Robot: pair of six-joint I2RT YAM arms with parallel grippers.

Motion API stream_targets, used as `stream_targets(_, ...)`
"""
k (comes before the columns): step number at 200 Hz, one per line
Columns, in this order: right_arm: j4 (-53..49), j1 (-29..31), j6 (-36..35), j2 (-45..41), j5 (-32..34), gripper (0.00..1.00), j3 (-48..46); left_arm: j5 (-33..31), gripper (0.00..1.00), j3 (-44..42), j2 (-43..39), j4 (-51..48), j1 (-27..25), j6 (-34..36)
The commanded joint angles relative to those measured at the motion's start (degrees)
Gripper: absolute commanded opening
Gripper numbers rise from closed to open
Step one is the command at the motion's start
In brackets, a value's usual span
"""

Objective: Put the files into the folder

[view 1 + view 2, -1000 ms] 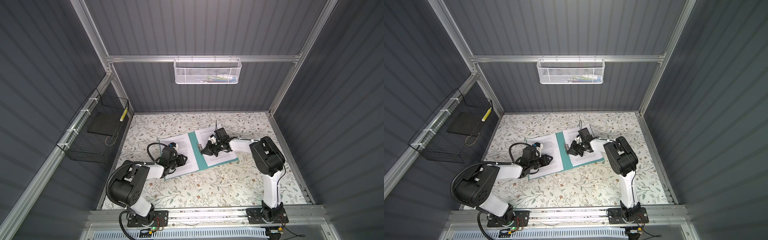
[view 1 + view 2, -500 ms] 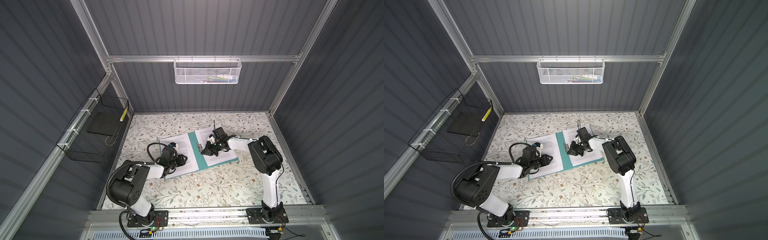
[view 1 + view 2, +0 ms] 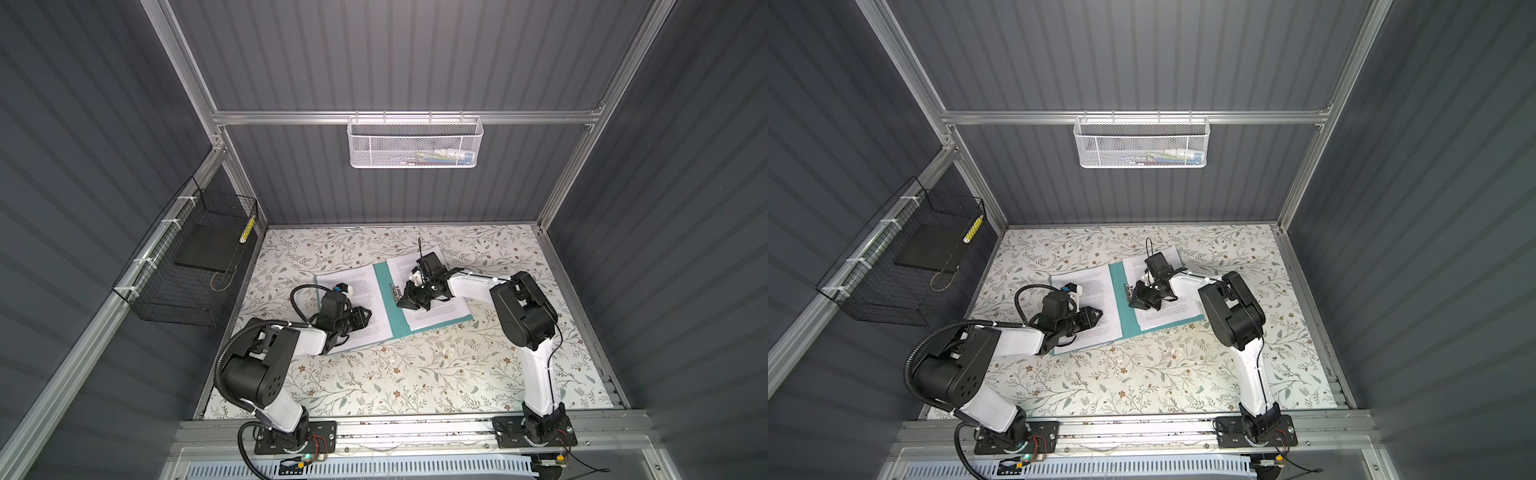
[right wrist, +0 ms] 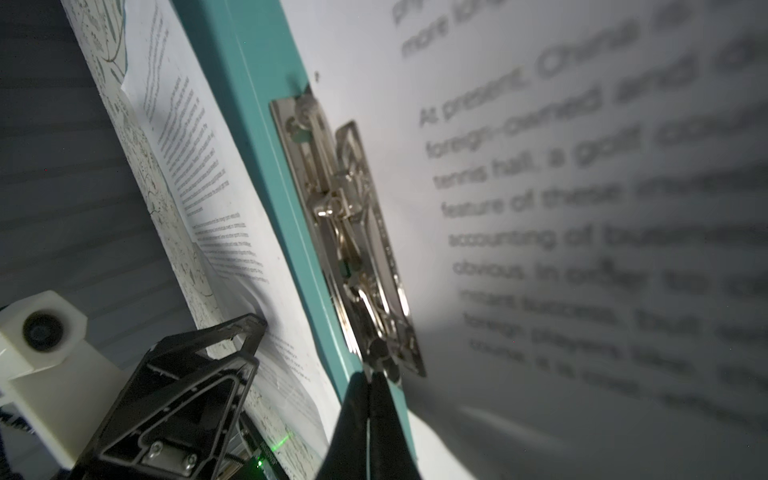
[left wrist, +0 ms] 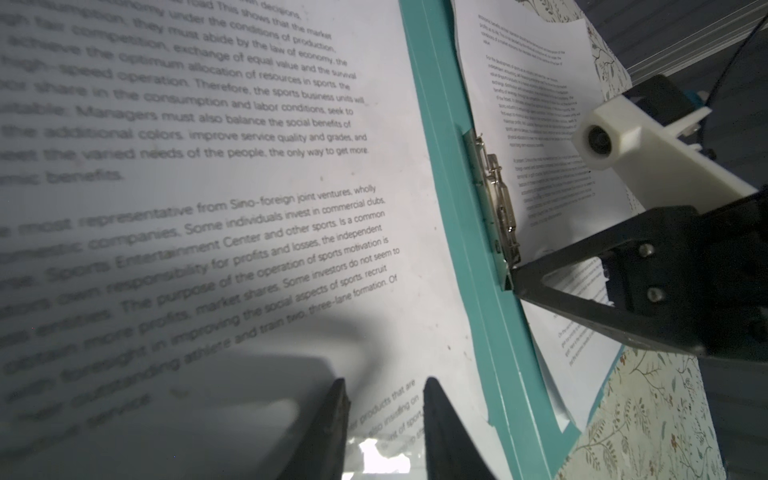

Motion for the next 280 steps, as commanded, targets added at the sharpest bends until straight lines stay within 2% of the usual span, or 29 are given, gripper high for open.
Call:
stream_targets(1, -6.1, 2.4, 2.8, 5.2, 1.7, 0.00, -3.0, 0.6, 0.33, -2.4, 3.5, -7.6, -0.4, -0.9)
stream_targets(48, -0.8, 2.4, 6.3, 2.8, -2.4, 0.00, -4.1, 0.9, 0.32, -3.0, 3.8, -6.7, -0.4, -1.0)
stream_targets(66, 3.4, 2.1, 9.8, 1.0, -4.5, 0.00, -6.3, 0.6, 0.32, -2.4, 3.7, -7.4, -0.4, -0.5)
stream_targets(103, 11.2, 1.2, 17.4, -4.7, -2.3, 0.00, -12.7, 0.6, 0.34, -0.5, 3.2, -8.8, -0.4, 0.3)
stream_targets(140, 12.2, 1.0, 18.5, -6.2, -1.9, 0.00, -13.5, 1.5, 0.39, 1.7, 3.0, -10.3, -0.4, 1.0)
stream_targets(164, 9.9, 0.5, 16.4, -5.2, -2.1, 0.00, -12.8, 1.0, 0.49, 3.7, 1.1, -13.4, -0.4, 2.0)
stream_targets(181, 10.6, -0.4, 16.4, -5.6, -2.7, 0.00, -14.1, -1.0, 0.66, 5.4, -1.9, -16.9, -0.4, 3.4)
stream_targets(191, 11.4, -0.9, 16.4, -6.1, -3.7, 0.13, -14.6, -2.7, 0.74, 6.8, -4.1, -19.7, -0.4, 4.3)
stream_targets(209, 12.4, -1.4, 16.2, -8.3, -4.4, 0.28, -15.3, -5.9, 0.80, 10.2, -7.4, -25.2, -0.3, 6.6)
stream_targets(228, 13.0, -2.2, 15.9, -11.4, -5.7, 0.38, -15.3, -8.3, 0.85, 13.7, -9.3, -29.9, 1.0, 8.3)
stream_targets(255, 11.5, -4.3, 13.6, -18.0, -5.8, 0.45, -16.3, -10.3, 0.87, 16.7, -11.4, -33.6, 4.7, 9.9)
stream_targets(280, 1.7, -8.7, 3.9, -24.1, -2.0, 0.59, -15.7, -12.1, 0.89, 18.3, -13.0, -36.8, 9.4, 11.1)
